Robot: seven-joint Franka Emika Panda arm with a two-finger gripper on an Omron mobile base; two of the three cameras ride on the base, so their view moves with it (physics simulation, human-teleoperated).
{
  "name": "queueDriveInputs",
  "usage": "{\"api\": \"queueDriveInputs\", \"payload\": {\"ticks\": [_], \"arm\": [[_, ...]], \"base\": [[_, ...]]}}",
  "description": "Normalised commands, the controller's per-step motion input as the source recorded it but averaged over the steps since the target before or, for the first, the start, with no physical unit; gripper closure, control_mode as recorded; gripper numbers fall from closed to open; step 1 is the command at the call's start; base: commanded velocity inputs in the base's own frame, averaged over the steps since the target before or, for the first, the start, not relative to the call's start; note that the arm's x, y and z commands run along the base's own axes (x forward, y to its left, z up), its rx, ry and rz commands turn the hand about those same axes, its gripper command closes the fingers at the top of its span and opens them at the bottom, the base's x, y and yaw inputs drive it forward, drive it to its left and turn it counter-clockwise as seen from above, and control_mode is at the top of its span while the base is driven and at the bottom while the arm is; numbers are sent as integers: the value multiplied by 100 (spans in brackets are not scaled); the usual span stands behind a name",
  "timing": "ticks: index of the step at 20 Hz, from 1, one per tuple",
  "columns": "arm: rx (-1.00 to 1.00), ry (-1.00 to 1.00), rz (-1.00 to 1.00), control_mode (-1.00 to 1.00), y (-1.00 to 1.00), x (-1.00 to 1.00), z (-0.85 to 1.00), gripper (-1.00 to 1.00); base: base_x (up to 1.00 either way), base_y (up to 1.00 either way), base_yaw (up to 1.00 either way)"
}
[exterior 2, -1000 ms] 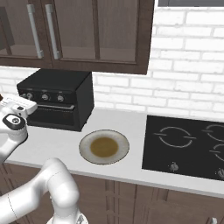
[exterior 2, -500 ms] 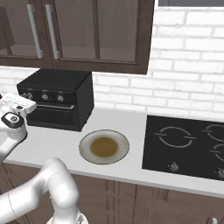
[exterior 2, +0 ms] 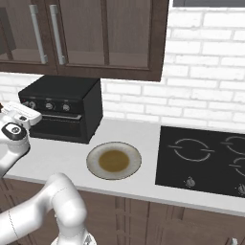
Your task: Pick up the kebab skewer and baguette bread, and place them inside the toaster oven. Close the toaster oven door and start by setting the timer.
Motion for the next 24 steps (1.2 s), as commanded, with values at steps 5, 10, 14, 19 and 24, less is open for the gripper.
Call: {"api": "queueDriveInputs", "payload": {"ticks": [5, 10, 14, 19, 24], "arm": [[12, 0, 0, -100, -6, 19, 0, 100], [14, 0, 0, -100, -7, 3, 0, 100], [19, 0, 0, -100, -11, 0, 0, 100], [19, 0, 0, -100, -5, 3, 0, 100], [18, 0, 0, -100, 0, 8, 0, 100]], "base": [[0, 0, 0], [0, 0, 0], [0, 0, 0], [0, 0, 0], [0, 0, 0]]}}
